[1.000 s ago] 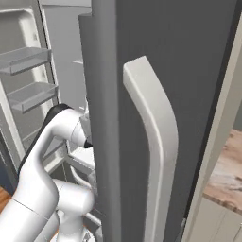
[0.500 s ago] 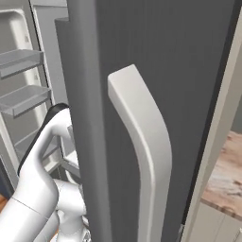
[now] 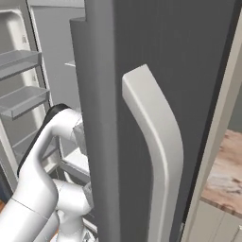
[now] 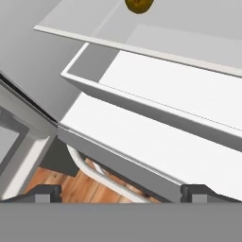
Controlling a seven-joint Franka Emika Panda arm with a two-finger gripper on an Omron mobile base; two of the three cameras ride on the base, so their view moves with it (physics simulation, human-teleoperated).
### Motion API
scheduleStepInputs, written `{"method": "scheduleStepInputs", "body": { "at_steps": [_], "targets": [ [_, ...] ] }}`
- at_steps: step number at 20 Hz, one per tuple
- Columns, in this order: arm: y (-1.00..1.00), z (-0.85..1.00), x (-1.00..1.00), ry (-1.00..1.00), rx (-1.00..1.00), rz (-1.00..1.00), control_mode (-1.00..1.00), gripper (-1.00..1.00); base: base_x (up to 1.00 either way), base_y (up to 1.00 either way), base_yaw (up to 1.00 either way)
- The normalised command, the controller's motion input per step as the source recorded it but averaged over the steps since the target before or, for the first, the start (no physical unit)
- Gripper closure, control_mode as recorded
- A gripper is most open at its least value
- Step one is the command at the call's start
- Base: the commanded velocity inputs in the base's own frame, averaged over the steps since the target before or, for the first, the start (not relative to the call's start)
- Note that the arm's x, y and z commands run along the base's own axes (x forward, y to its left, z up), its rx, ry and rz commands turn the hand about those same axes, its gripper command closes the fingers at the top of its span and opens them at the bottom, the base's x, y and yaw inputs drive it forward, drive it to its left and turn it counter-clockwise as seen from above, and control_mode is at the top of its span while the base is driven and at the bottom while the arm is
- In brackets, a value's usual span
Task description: Take the cheese, chicken drumstick, and lemon from the fridge and place them on the plate on the dining counter to create an appetizer plate.
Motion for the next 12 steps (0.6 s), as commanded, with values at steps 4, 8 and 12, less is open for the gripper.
{"method": "scheduleStepInputs", "body": {
  "at_steps": [4,8,12],
  "targets": [
    [0.00,0.00,0.00,0.00,0.00,0.00,1.00,-1.00,0.40,0.28,-0.08],
    [0.04,0.00,0.04,-0.01,0.00,-0.01,-1.00,-1.00,0.18,0.17,-0.04],
    [0.08,-0.01,0.27,-0.01,0.00,-0.02,-1.00,-1.00,0.00,0.00,0.00]
  ]
}}
